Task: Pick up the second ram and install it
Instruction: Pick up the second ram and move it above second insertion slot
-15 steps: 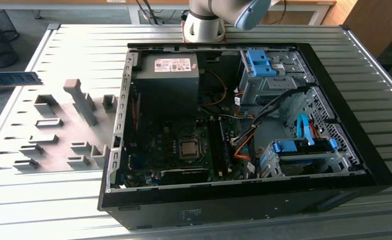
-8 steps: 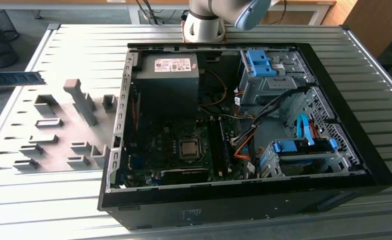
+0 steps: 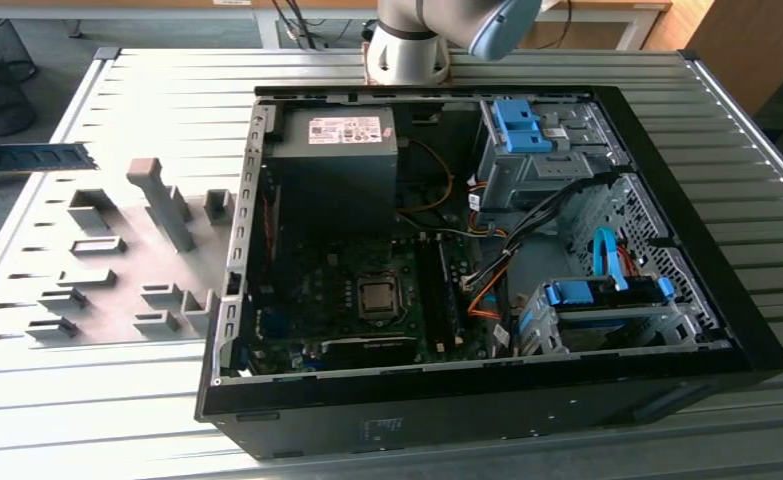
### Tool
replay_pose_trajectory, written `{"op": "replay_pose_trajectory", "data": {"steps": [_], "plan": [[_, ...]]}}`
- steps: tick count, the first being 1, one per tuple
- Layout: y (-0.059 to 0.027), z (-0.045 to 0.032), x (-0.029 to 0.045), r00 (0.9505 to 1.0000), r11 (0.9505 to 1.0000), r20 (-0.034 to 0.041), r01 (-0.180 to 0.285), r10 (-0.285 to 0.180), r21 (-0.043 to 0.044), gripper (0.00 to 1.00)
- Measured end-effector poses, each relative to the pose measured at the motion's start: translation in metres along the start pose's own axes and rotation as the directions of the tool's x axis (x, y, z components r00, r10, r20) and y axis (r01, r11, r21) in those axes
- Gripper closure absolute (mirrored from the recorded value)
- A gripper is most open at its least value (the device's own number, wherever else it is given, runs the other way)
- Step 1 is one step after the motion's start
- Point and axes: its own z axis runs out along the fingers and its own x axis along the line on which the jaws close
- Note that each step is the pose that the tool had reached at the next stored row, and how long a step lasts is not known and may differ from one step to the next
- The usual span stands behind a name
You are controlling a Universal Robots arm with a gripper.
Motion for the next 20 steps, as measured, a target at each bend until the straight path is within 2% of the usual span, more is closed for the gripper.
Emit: {"op": "replay_pose_trajectory", "data": {"steps": [20], "plan": [[-0.0101,-0.0001,-0.0001,1.0000,1.0000,0.0000,0.000,0.000,0.0000,0.86]]}}
